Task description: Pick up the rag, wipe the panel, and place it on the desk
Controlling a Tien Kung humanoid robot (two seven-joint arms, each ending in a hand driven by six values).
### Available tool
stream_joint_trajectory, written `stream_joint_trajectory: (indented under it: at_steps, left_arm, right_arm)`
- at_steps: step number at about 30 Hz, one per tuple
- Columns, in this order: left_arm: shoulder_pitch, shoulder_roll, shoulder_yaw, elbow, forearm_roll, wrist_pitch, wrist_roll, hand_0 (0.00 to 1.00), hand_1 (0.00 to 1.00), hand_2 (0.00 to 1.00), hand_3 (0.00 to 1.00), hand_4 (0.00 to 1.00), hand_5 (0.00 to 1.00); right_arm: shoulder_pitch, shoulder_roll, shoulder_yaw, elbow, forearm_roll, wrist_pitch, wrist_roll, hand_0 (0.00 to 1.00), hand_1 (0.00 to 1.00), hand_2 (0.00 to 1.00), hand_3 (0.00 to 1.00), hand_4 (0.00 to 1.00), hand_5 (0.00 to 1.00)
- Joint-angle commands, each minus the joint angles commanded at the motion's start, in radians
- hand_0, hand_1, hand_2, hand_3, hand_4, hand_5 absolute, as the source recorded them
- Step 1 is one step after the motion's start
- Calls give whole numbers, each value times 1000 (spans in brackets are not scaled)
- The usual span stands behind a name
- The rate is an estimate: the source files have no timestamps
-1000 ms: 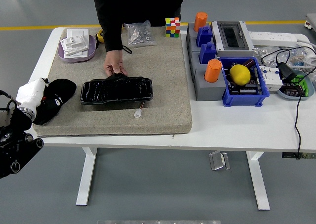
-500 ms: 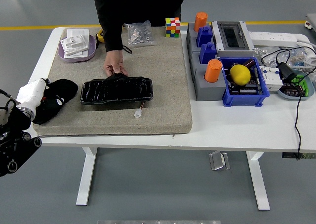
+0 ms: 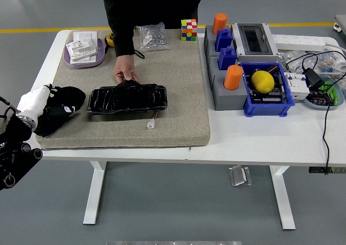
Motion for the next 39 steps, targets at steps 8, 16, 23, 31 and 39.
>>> stream_joint_trajectory:
  at_steps: [8,16,23,31,39]
  left_arm:
    - [0,14,-26,-25,5,0,-9,466,704,793,788,998,650]
    - [4,40,-67,-84,25,-8,-5,472,707,796,789,998,762]
    - [22,65,-119,-190,39,-15,8,475,706,792,788,998,775]
    - [51,89,-202,-360,53,-35,37,473,699,780,786,998,757]
    - [87,98,-300,-510,-65,-5,-1,466,683,760,785,998,747]
  right_arm:
    - [-1,3,3,0,-1,-1,0,725,577,666,576,998,413]
    - [-2,6,10,0,-8,0,-1,726,577,666,575,998,411]
    - [-3,8,12,0,-7,-1,0,726,577,666,575,998,411]
    - [-3,8,11,0,-4,-2,2,726,577,666,576,998,411]
    - [-4,12,5,0,0,-2,3,726,578,666,576,998,412]
